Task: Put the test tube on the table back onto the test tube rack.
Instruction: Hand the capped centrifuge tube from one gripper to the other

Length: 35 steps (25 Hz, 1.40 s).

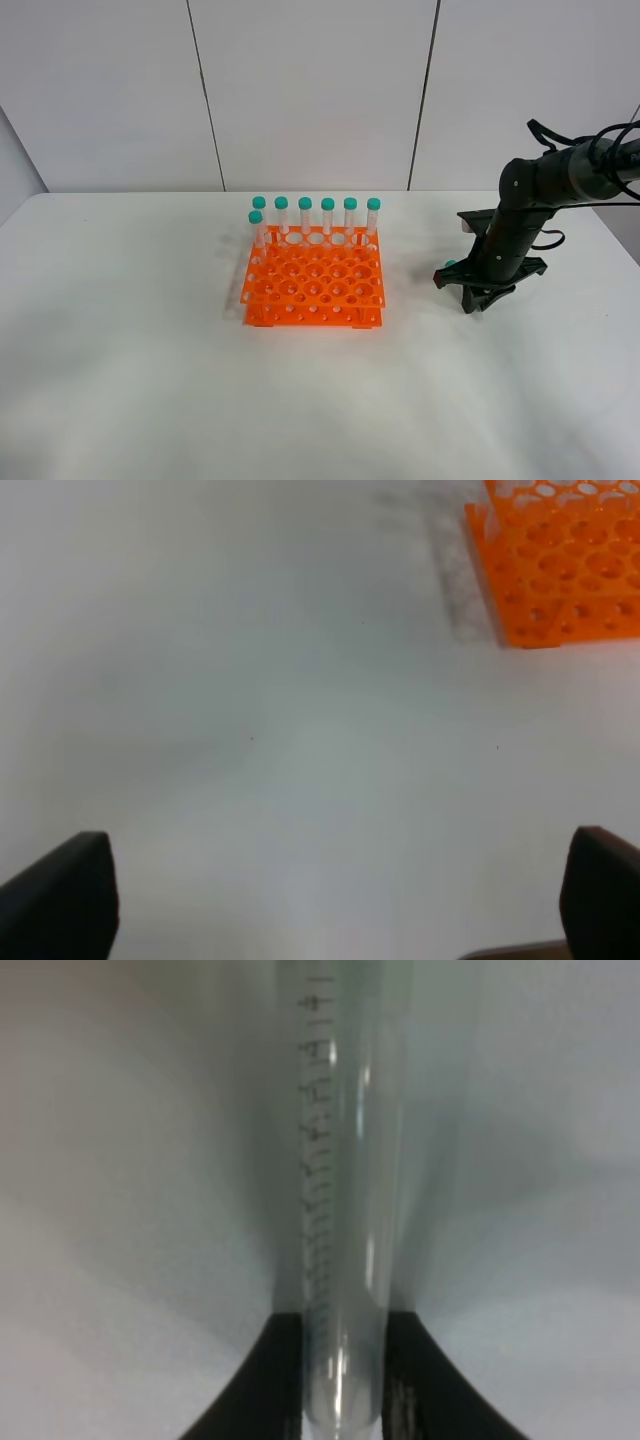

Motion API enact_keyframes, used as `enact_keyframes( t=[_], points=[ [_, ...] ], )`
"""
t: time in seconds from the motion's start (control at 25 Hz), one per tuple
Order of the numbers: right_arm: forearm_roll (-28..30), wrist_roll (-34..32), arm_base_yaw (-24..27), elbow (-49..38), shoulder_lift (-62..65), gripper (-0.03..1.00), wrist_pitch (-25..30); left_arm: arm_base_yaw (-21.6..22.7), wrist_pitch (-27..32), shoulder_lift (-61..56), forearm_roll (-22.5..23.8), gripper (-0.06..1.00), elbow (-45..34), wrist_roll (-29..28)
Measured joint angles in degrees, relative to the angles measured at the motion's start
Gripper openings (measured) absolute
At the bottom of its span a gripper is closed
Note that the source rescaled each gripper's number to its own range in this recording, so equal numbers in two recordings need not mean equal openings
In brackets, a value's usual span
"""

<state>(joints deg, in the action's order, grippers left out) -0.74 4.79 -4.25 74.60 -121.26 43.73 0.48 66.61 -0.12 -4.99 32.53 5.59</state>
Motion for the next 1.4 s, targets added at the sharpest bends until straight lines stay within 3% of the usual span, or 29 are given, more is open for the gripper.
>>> enact_keyframes(
  t=[0.76,1.04,1.4],
  points=[
    [0.26,2.63,0.0,0.4,3.45,0.0,-0.53,0.0,0.0,0.0,0.0,1.0,0.0,0.0],
    [0.21,4.55,0.0,0.4,8.33,0.0,-3.39,0.0,0.0,0.0,0.0,1.0,0.0,0.0],
    [-9.24,12.98,0.0,0.4,15.62,0.0,-10.33,0.0,0.0,0.0,0.0,1.0,0.0,0.0]
  ],
)
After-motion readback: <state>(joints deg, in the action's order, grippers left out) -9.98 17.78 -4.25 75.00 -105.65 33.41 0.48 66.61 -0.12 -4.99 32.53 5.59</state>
